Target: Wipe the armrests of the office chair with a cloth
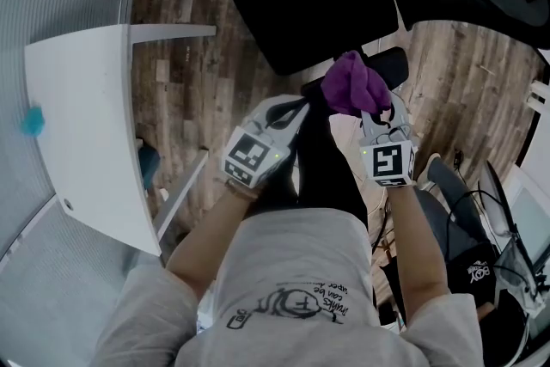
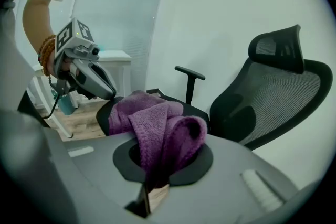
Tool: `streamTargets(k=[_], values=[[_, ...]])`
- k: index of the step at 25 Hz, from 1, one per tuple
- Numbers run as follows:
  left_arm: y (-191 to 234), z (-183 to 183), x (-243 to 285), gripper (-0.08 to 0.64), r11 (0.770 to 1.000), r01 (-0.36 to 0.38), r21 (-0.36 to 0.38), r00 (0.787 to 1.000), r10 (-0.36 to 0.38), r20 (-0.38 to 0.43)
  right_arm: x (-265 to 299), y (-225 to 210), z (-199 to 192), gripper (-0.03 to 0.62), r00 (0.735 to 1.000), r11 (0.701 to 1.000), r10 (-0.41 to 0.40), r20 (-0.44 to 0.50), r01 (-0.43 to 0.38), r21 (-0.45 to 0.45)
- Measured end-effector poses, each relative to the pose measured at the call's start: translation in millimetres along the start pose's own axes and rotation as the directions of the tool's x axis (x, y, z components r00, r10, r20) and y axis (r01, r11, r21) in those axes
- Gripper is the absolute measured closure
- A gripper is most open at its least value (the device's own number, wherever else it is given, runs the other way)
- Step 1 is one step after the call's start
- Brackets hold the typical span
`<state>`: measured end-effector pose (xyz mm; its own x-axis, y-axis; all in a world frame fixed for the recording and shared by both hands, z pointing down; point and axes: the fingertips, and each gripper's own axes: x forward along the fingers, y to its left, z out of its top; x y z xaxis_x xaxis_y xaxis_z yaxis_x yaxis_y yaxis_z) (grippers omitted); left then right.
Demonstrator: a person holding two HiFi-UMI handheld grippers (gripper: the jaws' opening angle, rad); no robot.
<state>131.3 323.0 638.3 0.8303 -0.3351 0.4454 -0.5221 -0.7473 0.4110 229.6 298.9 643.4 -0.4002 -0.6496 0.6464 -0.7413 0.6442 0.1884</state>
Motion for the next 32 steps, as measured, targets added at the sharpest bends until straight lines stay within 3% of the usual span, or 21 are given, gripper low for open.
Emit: streamTargets(k=[13, 20, 24, 32], values=[[-9.8, -2.7, 3.9, 0.56, 1.0, 0.025, -0.001, 1.0, -0.025, 0.003, -10.9, -99.0, -43.3, 0.568, 0.982, 0.987, -0.161, -0.098, 0.163, 0.009], [-17.5, -3.9, 10.7, 0.56, 0.999, 0.037, -0.009, 0.999, -0.037, 0.004, -11.9, -115.5, -49.6, 0.568, 0.97, 0.978, -0.206, -0.127, 0.203, -0.04], [-17.6, -3.5, 12.6, 0.56, 0.999, 0.031, -0.015, 1.0, -0.031, 0.006, -10.9, -106.3, -43.1, 0.569, 0.967, 0.975, -0.22, -0.128, 0.219, -0.017], [-16.3, -2.8, 19.8, 0.56, 0.999, 0.041, -0.011, 0.999, -0.041, -0.01, -1.0, -37.2, -13.8, 0.568, 0.992, 0.993, -0.116, -0.055, 0.115, -0.011]])
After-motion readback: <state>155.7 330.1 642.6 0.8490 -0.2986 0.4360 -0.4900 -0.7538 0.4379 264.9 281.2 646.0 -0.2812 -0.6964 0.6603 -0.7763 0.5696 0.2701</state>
